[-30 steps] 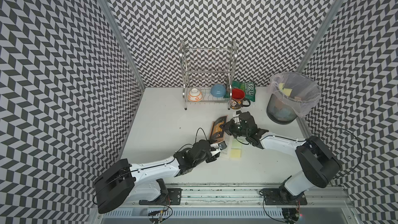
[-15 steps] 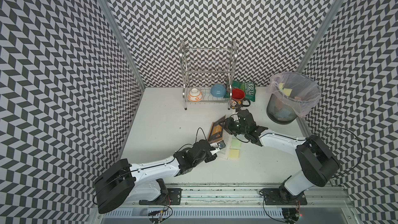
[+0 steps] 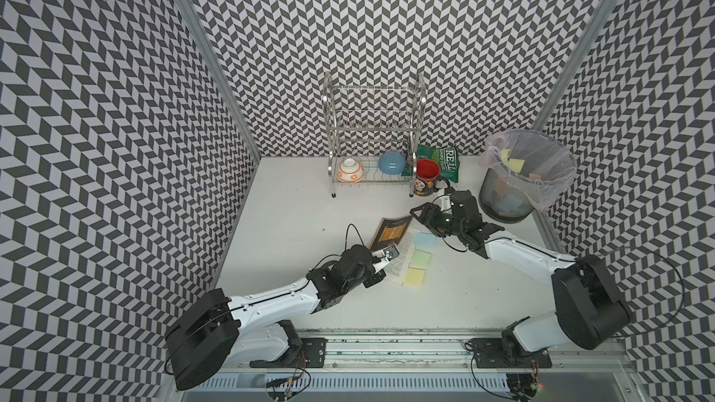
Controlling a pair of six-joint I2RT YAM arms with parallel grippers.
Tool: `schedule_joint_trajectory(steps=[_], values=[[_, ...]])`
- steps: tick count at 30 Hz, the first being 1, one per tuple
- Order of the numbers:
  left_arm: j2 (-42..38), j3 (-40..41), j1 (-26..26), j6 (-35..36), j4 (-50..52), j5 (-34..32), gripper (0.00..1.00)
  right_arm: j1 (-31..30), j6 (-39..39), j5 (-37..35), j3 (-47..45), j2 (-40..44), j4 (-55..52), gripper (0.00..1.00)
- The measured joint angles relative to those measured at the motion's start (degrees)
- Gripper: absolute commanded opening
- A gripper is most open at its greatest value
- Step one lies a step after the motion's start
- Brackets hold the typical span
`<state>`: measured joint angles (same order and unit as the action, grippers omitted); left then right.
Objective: Peel off the used sticky note
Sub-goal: Open the book at the center of the board, then tear off the note from the book.
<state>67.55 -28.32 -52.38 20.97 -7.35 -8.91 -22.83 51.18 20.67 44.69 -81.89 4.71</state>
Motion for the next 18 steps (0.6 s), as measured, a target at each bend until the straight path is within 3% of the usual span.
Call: schedule_joint_trajectory(steps=[7,13,18], values=[[-0.3,0.0,1.2,-1.2,0.7,2.9,0.0,3.1,-6.4,2.9,-8.2,4.7,-0.9,0.62],[-0.3,0.0,1.6,-1.4,1.1,3.7,0.0,3.1,-8.5,4.3,-16.0,2.3,-0.2,0.58],[0.1,0.0,2.2,-1.6,1.3,4.4,0.0,3.1,-9.6,4.8,-17.4,-0.7,2.9,0.53]])
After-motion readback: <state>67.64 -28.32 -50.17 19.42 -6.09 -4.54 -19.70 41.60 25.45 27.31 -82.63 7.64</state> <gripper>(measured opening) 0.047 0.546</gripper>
